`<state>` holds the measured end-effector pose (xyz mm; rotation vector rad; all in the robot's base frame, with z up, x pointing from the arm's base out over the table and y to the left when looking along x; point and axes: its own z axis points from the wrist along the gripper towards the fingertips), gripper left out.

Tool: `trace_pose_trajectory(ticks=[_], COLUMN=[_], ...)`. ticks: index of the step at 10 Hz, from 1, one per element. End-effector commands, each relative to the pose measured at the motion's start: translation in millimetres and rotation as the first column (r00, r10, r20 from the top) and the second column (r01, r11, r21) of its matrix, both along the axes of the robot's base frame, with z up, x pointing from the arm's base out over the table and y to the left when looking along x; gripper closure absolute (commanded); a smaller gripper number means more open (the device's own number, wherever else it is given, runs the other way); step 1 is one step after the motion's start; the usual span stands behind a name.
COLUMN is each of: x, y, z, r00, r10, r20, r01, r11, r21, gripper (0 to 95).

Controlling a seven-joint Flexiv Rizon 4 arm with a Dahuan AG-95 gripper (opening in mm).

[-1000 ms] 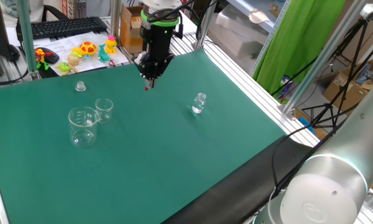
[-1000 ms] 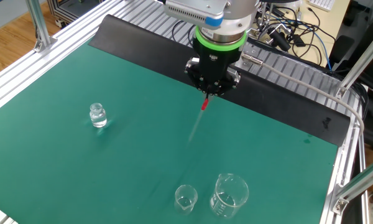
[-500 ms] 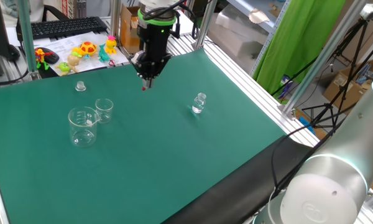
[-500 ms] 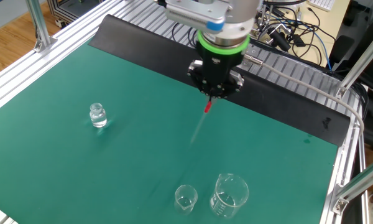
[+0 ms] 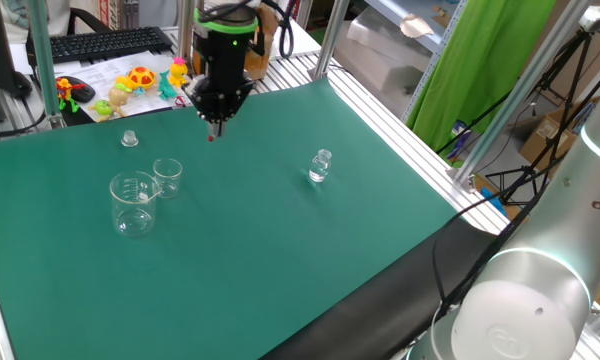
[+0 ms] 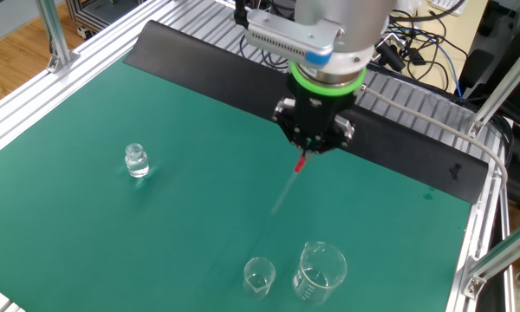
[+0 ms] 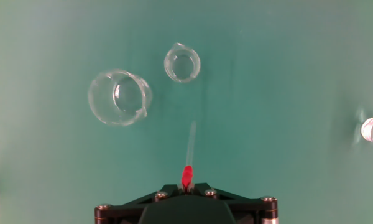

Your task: Transfer liquid using a dropper

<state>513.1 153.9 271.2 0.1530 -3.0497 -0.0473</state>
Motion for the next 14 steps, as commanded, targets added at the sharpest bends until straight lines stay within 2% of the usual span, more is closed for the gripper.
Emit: trace_pose_trajectory(ticks=[1,2,4,9,11,14], x=[8.6,12.9,26.2,33.3,37.7,37.7], y=[6.7,8.2,10.8,19.7,22.9,29.0], z=[2.4,1.5,-9.0,-29.0,-34.0,-42.2], r00=[1.0,1.0,1.0,1.0,1.0,0.999], r10=[-0.007,-0.008,-0.007,-0.018,-0.02,-0.037], r20=[-0.007,-0.007,-0.01,-0.007,-0.007,-0.005], r01=[0.007,0.008,0.007,0.018,0.02,0.037], r11=[1.0,1.0,1.0,1.0,1.0,0.999], r21=[0.0,0.0,0.003,0.009,0.013,0.016], gripper=[95.0,95.0,95.0,95.0,95.0,95.0])
